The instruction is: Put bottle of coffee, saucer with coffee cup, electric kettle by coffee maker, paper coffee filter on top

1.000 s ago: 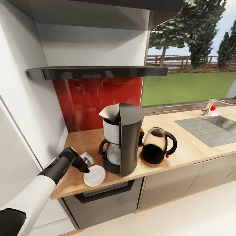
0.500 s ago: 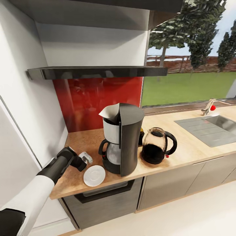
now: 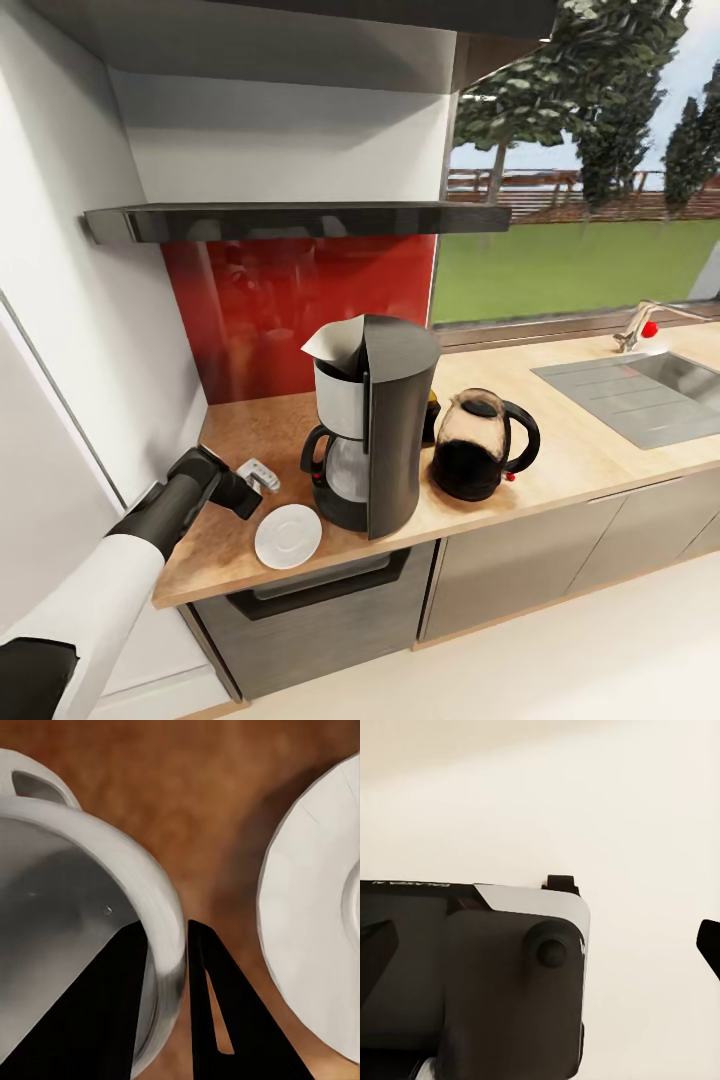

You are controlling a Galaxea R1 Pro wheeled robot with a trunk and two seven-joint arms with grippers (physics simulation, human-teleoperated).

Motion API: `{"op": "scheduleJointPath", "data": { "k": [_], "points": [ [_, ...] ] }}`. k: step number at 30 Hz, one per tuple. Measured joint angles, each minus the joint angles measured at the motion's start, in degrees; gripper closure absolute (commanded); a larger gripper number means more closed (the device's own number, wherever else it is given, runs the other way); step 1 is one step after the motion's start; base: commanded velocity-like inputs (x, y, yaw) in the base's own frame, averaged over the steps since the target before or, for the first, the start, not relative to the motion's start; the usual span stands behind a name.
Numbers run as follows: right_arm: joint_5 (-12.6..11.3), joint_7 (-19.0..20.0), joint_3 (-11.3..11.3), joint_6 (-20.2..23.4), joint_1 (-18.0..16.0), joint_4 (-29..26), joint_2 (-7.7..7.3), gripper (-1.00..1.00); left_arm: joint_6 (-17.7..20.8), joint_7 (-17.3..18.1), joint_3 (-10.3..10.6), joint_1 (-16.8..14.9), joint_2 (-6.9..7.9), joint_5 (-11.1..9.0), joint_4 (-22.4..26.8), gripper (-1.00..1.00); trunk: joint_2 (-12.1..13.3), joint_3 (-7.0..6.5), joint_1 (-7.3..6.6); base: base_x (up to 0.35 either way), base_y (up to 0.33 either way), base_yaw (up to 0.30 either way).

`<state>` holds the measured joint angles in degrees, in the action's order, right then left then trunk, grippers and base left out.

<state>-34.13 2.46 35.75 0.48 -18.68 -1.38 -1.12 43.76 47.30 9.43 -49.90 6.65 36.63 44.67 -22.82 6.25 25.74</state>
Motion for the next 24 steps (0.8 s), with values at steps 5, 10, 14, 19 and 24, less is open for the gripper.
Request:
{"op": "scheduleJointPath", "data": {
  "k": [5,10,14,19,24],
  "points": [
    [0.0,0.0,0.0,0.0,0.0,0.0,0.0,-1.0,0.0,0.0,0.0,0.0,-0.03,0.1,0.0,1.0,0.0,0.0,0.0,0.0,0.0,0.0],
    [0.0,0.0,0.0,0.0,0.0,0.0,0.0,-1.0,-0.1,0.2,0.0,0.0,-0.08,0.3,0.0,1.0,0.0,0.0,0.0,0.0,0.0,0.0],
    [0.0,0.0,0.0,0.0,0.0,0.0,0.0,-1.0,-0.1,0.2,0.0,0.0,-0.09,0.5,0.0,1.0,0.0,0.01,0.01,0.0,0.0,0.0],
    [0.0,0.0,0.0,0.0,0.0,0.0,0.06,-1.0,-0.1,0.3,0.4,-0.1,-0.09,0.8,0.2,1.0,0.0,0.01,0.01,0.0,0.0,0.0],
    [0.0,-0.1,0.0,0.0,0.0,0.0,0.16,-1.0,-0.1,0.6,0.6,-0.1,0.0,0.8,0.6,1.0,0.0,0.01,0.01,0.0,0.0,0.0]
  ]
}}
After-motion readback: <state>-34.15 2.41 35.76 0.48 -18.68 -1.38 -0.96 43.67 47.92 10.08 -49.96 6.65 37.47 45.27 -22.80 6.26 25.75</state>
